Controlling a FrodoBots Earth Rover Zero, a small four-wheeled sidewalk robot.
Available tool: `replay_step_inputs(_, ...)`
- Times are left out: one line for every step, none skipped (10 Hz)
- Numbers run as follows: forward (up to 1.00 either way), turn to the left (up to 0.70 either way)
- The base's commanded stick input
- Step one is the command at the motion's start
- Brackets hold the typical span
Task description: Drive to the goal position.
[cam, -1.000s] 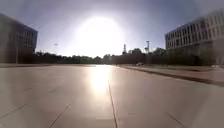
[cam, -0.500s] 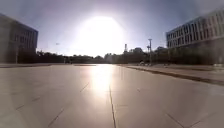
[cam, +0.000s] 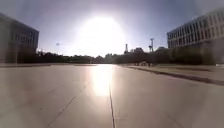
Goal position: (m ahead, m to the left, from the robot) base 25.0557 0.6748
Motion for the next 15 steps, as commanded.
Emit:
replay_step_inputs(0.7,0.0)
replay_step_inputs(0.7,0.0)
replay_step_inputs(0.7,0.0)
replay_step_inputs(0.7,0.0)
replay_step_inputs(0.7,0.0)
replay_step_inputs(0.7,0.0)
replay_step_inputs(0.7,0.0)
replay_step_inputs(0.7,0.0)
replay_step_inputs(0.7,0.0)
replay_step_inputs(0.7,0.0)
replay_step_inputs(0.7,0.0)
replay_step_inputs(0.7,0.0)
replay_step_inputs(0.7,0.0)
replay_step_inputs(0.7,0.0)
replay_step_inputs(0.7,0.0)
